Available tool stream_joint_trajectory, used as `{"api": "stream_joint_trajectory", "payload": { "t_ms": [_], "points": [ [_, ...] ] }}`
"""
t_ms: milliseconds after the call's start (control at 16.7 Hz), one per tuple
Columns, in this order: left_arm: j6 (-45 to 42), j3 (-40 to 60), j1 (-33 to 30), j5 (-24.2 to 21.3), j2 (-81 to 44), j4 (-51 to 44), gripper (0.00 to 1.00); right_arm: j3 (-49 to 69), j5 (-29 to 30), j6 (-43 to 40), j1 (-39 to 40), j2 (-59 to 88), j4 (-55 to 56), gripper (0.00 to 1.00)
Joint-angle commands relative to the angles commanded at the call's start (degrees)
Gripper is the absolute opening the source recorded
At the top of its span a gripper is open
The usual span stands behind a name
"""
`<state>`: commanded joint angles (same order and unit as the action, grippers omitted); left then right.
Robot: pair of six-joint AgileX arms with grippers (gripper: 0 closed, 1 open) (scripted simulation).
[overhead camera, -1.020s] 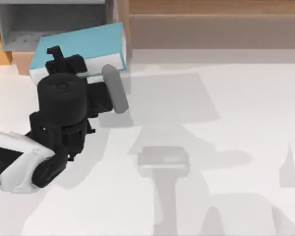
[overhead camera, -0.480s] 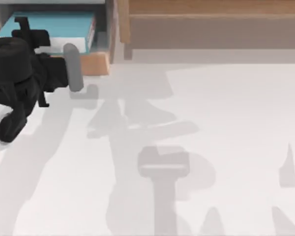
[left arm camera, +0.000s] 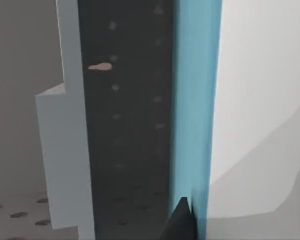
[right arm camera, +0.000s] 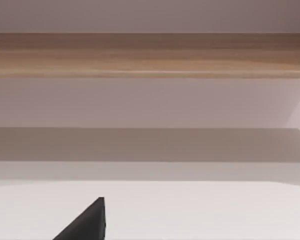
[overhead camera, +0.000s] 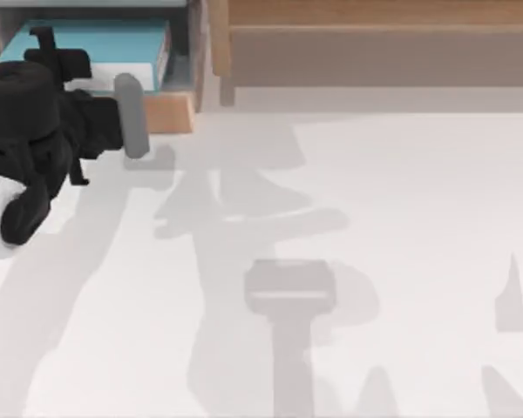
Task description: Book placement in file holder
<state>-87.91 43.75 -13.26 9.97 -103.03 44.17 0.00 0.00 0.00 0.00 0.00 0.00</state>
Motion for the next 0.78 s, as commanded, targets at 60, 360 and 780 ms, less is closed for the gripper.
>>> {"api": "stream_joint_trajectory", "payload": {
  "t_ms": [60, 360, 780],
  "points": [
    [0.0, 0.8, 0.1, -0.1, -0.6, -0.1, 0.0, 0.0, 0.0, 0.0, 0.0, 0.0, 0.0, 1.0],
    [-0.1, 4.8, 0.8, -0.8, -4.2, -0.5, 0.0, 0.0, 0.0, 0.0, 0.0, 0.0, 0.0, 1.0],
    [-0.1, 5.2, 0.9, -0.9, -4.6, -0.7, 0.23, 0.0, 0.0, 0.0, 0.0, 0.0, 0.0, 1.0]
  ]
}}
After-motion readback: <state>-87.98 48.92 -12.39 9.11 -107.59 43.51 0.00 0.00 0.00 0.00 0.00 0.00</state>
